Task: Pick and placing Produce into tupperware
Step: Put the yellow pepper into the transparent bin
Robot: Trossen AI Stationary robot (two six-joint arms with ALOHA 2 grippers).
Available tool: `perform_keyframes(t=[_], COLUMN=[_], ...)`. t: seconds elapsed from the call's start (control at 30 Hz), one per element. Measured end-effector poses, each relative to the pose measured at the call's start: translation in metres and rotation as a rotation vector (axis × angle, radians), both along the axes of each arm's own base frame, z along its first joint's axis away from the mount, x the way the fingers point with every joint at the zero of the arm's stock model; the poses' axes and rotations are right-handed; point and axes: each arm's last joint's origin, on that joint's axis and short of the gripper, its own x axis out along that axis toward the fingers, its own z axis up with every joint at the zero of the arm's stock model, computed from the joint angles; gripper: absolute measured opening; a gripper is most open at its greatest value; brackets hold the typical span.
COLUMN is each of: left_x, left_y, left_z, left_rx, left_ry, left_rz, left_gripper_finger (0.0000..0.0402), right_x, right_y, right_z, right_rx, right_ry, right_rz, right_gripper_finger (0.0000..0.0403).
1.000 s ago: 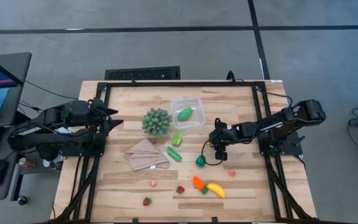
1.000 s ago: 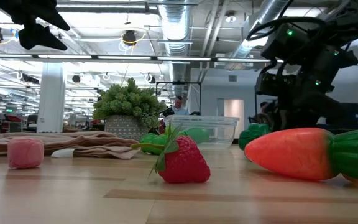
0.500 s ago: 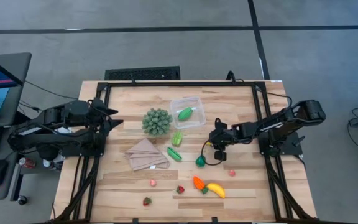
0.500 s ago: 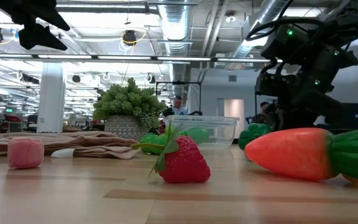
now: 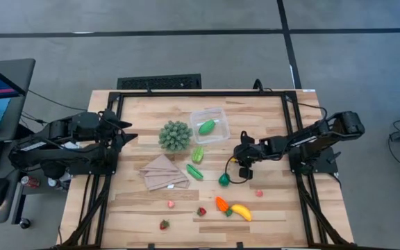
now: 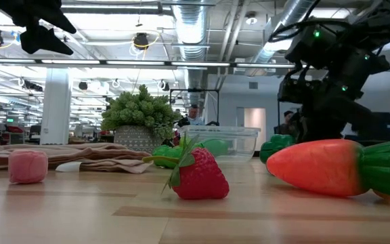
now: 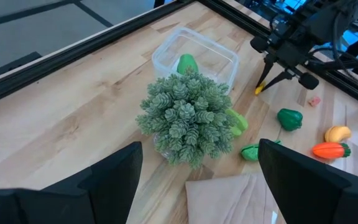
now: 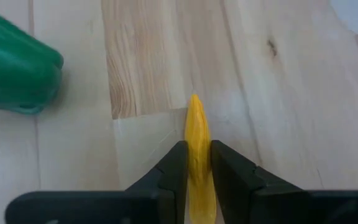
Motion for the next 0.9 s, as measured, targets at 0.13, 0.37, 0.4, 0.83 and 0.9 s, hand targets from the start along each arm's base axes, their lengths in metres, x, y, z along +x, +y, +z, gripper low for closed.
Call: perform_keyframes(t=[0.13, 0.37, 0.4, 0.83, 0.9], left_x=[0.0, 0.0, 0.0, 0.0, 0.0], left_y=[0.0, 0.0, 0.0, 0.0, 0.0], left_z=[0.0, 0.0, 0.0, 0.0, 0.0], left_rx=[0.0, 0.0, 0.0, 0.003, 0.003], left_ry=[0.0, 0.0, 0.0, 0.001, 0.001], left_rz=[0.0, 0.0, 0.0, -0.001, -0.002], left_gripper_finger=[0.031, 0.031, 0.031, 0.031, 0.031], right_x=[0.0, -0.003, -0.004, -0.002, 0.001], right_y=[-0.004, -0.014, -0.016, -0.052, -0.057], right_z=[0.012, 0.04, 0.045, 0.079, 0.079], right_rx=[0.015, 0.028, 0.029, -0.002, -0.007], right_ry=[-0.062, -0.218, -0.249, -0.544, -0.566], right_rz=[-0.035, -0.089, -0.097, -0.243, -0.258], right_gripper_finger=[0.0063, 0.0063, 0.0063, 0.0063, 0.0063])
